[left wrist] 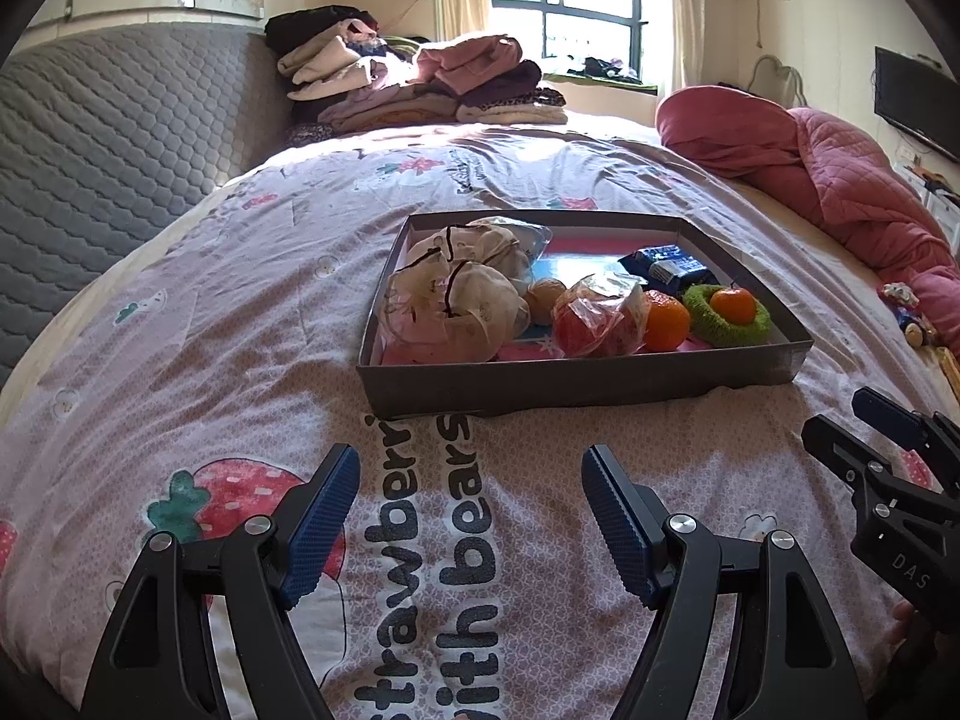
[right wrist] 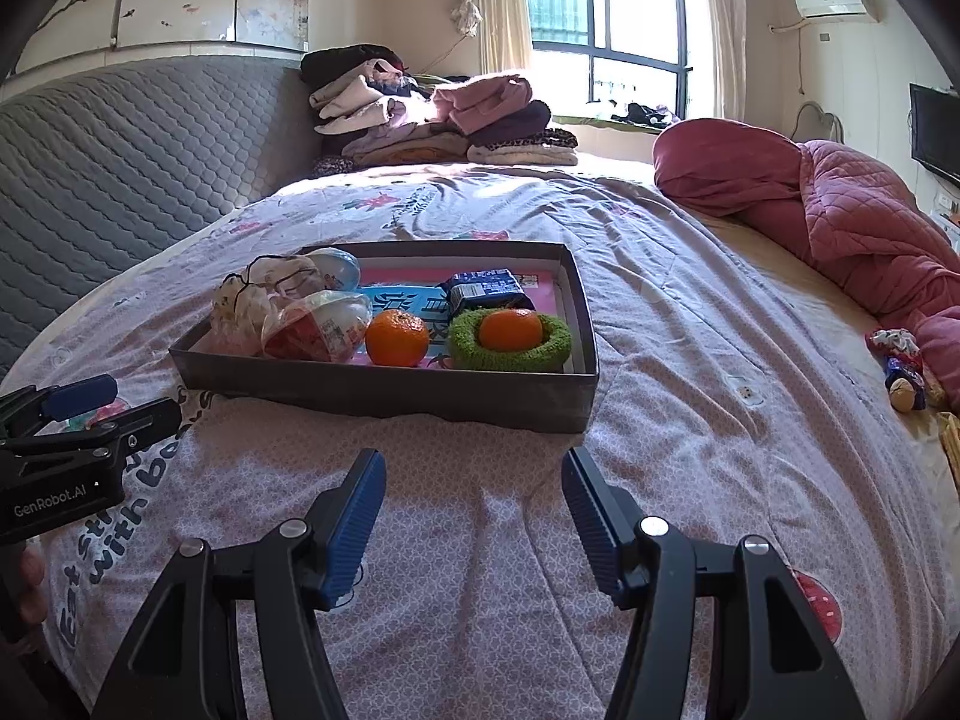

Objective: Organize objects

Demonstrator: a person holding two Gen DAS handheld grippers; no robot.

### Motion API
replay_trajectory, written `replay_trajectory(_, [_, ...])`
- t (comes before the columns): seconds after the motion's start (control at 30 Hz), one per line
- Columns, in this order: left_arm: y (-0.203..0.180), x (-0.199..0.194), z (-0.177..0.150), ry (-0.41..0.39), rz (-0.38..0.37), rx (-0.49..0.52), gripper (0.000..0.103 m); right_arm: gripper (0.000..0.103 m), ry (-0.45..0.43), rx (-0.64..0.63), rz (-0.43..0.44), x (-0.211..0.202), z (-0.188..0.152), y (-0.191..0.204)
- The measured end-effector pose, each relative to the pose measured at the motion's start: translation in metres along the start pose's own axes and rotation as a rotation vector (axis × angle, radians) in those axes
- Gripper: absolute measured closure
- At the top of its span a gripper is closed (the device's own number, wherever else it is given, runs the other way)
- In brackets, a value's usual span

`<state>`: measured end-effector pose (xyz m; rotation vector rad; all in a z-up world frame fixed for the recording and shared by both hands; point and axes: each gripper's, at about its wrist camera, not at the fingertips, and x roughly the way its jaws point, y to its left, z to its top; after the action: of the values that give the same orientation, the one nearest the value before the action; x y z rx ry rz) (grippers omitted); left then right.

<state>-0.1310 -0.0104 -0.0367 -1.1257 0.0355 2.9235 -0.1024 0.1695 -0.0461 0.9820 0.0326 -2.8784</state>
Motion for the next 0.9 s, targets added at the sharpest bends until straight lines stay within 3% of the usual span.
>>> replay_trajectory(0.9, [0.0044, 0.0047, -0.0008, 0.007, -0.004, -0.012, 0.026, 0.043, 0.029, -0.005, -0.002, 0.008, -0.0044, 0.0015])
